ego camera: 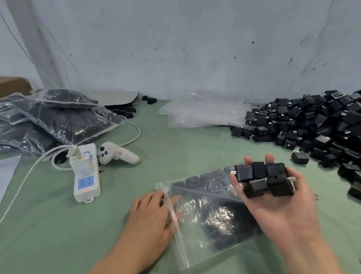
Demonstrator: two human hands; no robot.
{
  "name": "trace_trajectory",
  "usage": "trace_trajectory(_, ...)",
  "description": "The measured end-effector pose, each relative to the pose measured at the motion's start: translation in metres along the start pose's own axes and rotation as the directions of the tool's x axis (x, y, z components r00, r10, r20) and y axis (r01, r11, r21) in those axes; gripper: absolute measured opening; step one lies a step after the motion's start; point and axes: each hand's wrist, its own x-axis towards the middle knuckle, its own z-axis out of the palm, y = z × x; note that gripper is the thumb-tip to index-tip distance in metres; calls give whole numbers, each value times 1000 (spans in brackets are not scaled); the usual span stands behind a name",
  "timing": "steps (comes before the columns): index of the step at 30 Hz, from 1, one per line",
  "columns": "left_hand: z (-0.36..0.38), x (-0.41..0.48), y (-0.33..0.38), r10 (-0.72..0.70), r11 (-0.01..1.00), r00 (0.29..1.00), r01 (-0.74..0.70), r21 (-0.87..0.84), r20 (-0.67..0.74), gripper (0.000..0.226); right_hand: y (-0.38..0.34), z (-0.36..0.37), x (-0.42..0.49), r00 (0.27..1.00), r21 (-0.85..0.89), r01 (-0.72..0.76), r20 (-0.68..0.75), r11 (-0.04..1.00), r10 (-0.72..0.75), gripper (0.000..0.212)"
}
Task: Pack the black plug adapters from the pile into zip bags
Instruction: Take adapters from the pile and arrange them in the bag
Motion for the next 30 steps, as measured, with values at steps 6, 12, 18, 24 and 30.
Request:
trace_trajectory(6,6,1,5,-34,999,999,34,12,-14,51,7,-5,-14,1000,32,-14,15,999,13,25)
trace_trajectory(12,5,-1,4,-27,996,998,23,-84,-48,50,10,-3,-12,1000,33,-7,18,999,6,26)
trace_trajectory(18,7,-4,1,4,990,996,-16,-143,-84,45,10,-3,-9,999,24,-41,30,999,40,25)
trace_trajectory(24,-9,-5,-4,-188,922,939,67,-381,-288,28,15,6,-7,997,81,-65,43,995,62,26)
trace_trajectory(30,-33,8,4,-411,692,815,-14,-722,-409,32,27,11,-6,995,110,-98,10,989,98,28)
